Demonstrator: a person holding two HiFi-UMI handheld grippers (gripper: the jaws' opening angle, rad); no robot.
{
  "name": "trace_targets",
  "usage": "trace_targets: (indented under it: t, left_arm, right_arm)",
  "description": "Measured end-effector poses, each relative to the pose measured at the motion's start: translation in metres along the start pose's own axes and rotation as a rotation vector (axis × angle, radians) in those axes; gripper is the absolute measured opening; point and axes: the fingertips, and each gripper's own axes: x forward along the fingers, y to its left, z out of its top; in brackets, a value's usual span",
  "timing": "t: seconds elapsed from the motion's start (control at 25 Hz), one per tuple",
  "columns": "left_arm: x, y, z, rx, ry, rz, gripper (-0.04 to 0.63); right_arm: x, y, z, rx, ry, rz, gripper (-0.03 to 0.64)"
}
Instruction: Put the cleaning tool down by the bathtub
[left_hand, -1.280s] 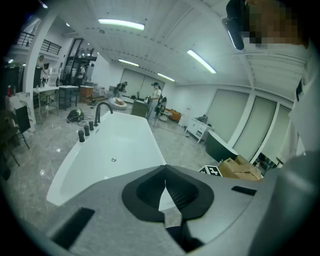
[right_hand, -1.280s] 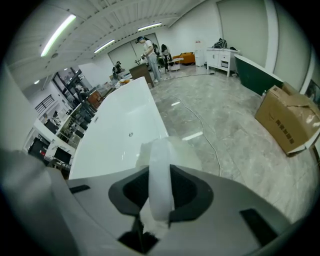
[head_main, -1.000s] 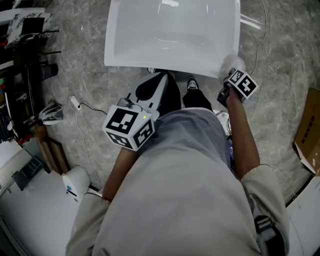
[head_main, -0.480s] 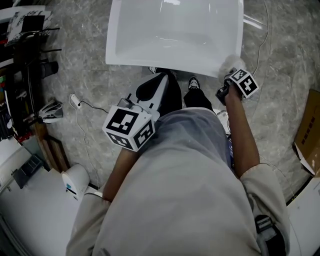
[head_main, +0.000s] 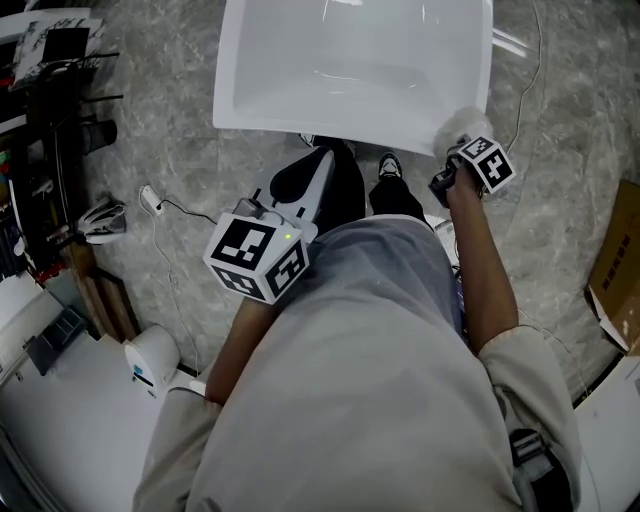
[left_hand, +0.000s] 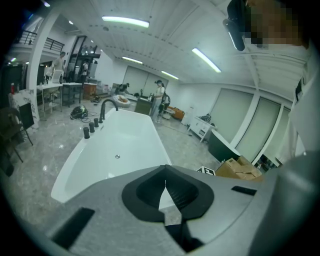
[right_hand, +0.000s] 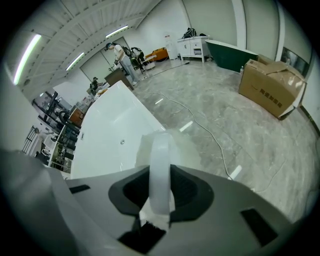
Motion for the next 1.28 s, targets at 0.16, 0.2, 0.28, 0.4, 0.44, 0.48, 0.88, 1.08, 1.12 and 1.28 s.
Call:
trace_targets:
  t: [0.16,0.2,0.28,0.4,0.44,0.48,0.88,1.08,1.12,1.28]
  left_arm:
    - [0.0040,0.0006,0.0008,-0.003,0.004,-0.004,0.005]
    - [0.0045,0.0014,0.0009,-0.006,0.004,-0.003,0.005]
    - [0.0049,0.0038,0.0007,-0.014,0.003,0.000,0.005]
    - [0.0055,0.0045,0.0007,-0.019,0.003,0.001,0.005]
    - [0.0058,0.0039,0.0010,-0.017,0.004,-0.001,0.005]
    - [0.0063,0.0032,0.0013,-0.016,0.004,-0.003,0.005]
    - [0.0075,0.0019,0.0012,-0.018,0.001,-0.006,0.005]
    - [0.0092,-0.0016,0.0027,-0.017,-0.001,-0.013,0.005]
    - [0.0097,-0.0019,0.0026,-0.017,-0.001,-0.015,0.005]
    - [0.0097,-0.0025,0.0014,-0.017,-0.003,-0.018,0.005]
  right_arm:
    - [0.0033,0.0004,-0.0022,-0.007,0.013,-0.011,0.084]
    - [0.0040,0.0011,-0.0024,-0.016,0.017,-0.014,0.084]
    - [0.0054,0.0020,-0.0034,-0.036,0.030,-0.021,0.084]
    - [0.0067,0.0035,-0.0049,-0.058,0.047,-0.027,0.084]
    - [0.0067,0.0041,-0.0051,-0.063,0.051,-0.026,0.084]
    - [0.0067,0.0047,-0.0051,-0.068,0.054,-0.024,0.084]
    - [0.0065,0.0027,-0.0046,-0.061,0.065,-0.004,0.153]
    - [0.0040,0.0014,-0.0022,-0.057,0.067,0.006,0.178]
    - [0.0040,0.0012,-0.0023,-0.055,0.067,0.008,0.179]
    - [0.0030,0.0008,-0.0042,-0.035,0.068,0.028,0.187]
